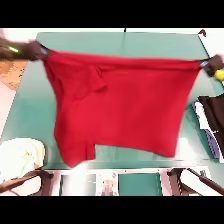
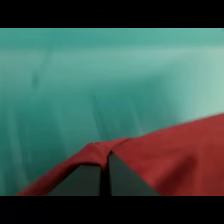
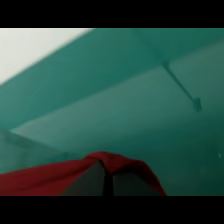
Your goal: Fold the shirts.
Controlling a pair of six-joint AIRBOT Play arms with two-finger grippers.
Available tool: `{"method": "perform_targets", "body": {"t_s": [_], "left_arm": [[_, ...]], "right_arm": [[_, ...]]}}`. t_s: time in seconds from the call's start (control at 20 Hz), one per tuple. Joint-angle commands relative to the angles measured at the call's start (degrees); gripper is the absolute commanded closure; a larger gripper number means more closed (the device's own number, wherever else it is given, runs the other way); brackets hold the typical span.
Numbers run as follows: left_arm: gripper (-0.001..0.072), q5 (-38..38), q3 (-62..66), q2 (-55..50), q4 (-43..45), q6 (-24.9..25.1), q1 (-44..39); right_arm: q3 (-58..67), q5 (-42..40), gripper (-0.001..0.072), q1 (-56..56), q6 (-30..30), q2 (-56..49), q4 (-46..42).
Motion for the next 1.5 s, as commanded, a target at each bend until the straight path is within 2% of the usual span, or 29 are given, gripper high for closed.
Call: {"method": "perform_targets", "body": {"t_s": [0.0,0.15,0.3,0.5,0.65,0.85,1.0,1.15,1.25,1.45], "left_arm": [[0.0684,13.1,-2.5,-14.6,-1.1,1.4,-4.6],[0.0684,23.0,-2.3,-20.0,-3.8,0.8,-4.4],[0.0684,28.2,0.7,-21.9,-3.9,1.5,-4.4],[0.0684,29.3,4.5,-22.6,-3.7,1.4,-4.4],[0.0684,29.0,4.5,-22.8,-3.7,1.4,-4.4],[0.0684,24.2,4.5,-22.9,-1.5,1.4,-4.4],[0.0684,13.6,4.5,-22.9,8.9,-0.9,-4.1],[0.0684,6.3,4.3,-23.0,18.4,-4.8,-4.1],[0.0684,3.9,4.0,-23.2,19.0,-4.8,-4.1],[0.0684,4.5,1.1,-23.3,19.0,-4.7,-5.4]], "right_arm": [[0.9,-5.7,0.0692,3.4,-2.4,-17.3,0.0],[11.7,-3.3,0.0692,3.3,-0.9,-31.9,0.6],[25.0,-0.5,0.0692,3.6,2.5,-41.3,0.6],[37.0,-0.3,0.0692,4.4,5.2,-45.2,0.3],[39.0,-0.6,0.0693,5.2,5.4,-45.2,0.0],[39.0,3.3,0.0693,5.3,6.1,-45.3,-4.2],[38.9,12.7,0.0693,4.3,13.1,-45.3,-18.3],[38.8,21.9,0.0693,4.2,16.0,-45.3,-30.2],[37.9,24.9,0.0694,4.3,16.2,-45.3,-32.1],[34.8,27.3,0.0693,5.3,16.7,-45.3,-33.0]]}}
